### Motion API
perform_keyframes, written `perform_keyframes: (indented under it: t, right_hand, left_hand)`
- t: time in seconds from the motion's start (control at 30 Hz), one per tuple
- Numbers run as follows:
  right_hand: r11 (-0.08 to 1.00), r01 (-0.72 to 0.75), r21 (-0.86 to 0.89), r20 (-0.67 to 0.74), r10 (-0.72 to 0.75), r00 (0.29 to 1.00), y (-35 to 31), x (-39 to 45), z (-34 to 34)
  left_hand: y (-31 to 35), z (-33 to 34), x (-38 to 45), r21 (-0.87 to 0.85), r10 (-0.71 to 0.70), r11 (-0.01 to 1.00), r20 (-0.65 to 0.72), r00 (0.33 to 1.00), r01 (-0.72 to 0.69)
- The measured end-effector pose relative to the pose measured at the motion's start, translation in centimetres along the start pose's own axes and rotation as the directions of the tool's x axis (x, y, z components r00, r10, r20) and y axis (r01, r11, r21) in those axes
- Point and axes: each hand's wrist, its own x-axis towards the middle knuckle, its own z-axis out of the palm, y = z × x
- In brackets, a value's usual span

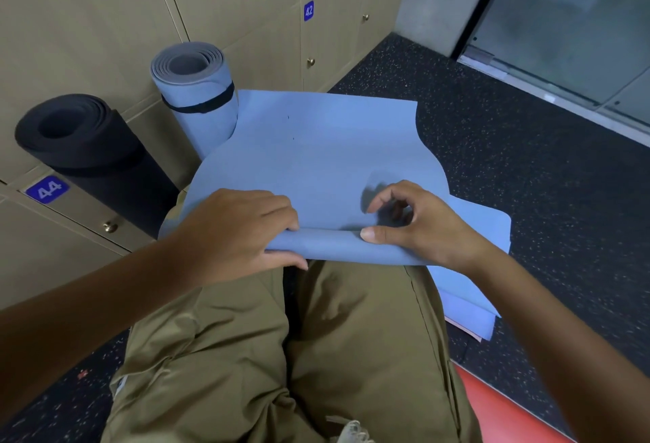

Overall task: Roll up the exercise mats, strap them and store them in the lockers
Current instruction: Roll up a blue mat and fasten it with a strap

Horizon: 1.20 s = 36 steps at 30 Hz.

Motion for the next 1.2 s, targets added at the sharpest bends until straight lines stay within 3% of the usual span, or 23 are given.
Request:
perform_keyframes:
  t: [0.1,0.17,0.3,0.43,0.53,0.67,0.8,0.97,1.07,1.2]
  right_hand:
    - [0.995,0.074,-0.069,-0.177,-0.085,0.980,-0.1,-1.0,0.7]
    - [0.963,0.183,-0.196,-0.279,-0.234,0.931,-0.3,-1.9,1.7]
    - [0.804,0.331,-0.494,-0.268,-0.504,0.821,0.4,-3.5,3.7]
    - [0.775,0.321,-0.544,-0.256,-0.518,0.816,1.6,-3.8,4.3]
    - [0.797,0.335,-0.502,-0.267,-0.512,0.817,1.8,-3.2,4.0]
    - [0.863,0.320,-0.392,-0.253,-0.435,0.864,1.7,-2.4,3.1]
    - [0.947,0.242,-0.210,-0.170,-0.280,0.945,1.2,-1.2,1.7]
    - [0.992,0.121,-0.027,-0.055,-0.122,0.991,0.3,-0.2,0.4]
    - [0.979,0.155,-0.135,-0.212,-0.181,0.960,0.3,-0.2,1.3]
    - [0.845,0.186,-0.502,-0.406,-0.420,0.812,0.4,-1.1,4.0]
  left_hand:
    - [0.6,0.2,-0.1,0.028,-0.063,0.998,0.018,0.998,0.063]
    - [0.7,0.5,-0.3,0.018,-0.095,0.995,0.032,0.995,0.095]
    - [0.0,0.9,-0.4,-0.088,-0.185,0.977,0.082,0.979,0.192]
    - [-0.8,0.8,0.4,-0.252,-0.303,0.904,0.194,0.933,0.346]
    - [-1.0,0.7,1.1,-0.270,-0.311,0.888,0.247,0.918,0.373]
    - [-0.5,1.0,1.1,-0.267,-0.288,0.913,0.118,0.950,0.310]
    - [1.3,1.7,0.5,-0.045,-0.242,0.970,-0.076,0.967,0.239]
    - [1.4,2.5,0.0,0.000,-0.272,0.962,-0.077,0.959,0.273]
    - [0.7,2.4,0.5,0.001,-0.268,0.963,-0.026,0.963,0.269]
    - [0.1,2.2,1.2,-0.070,-0.319,0.944,0.047,0.947,0.322]
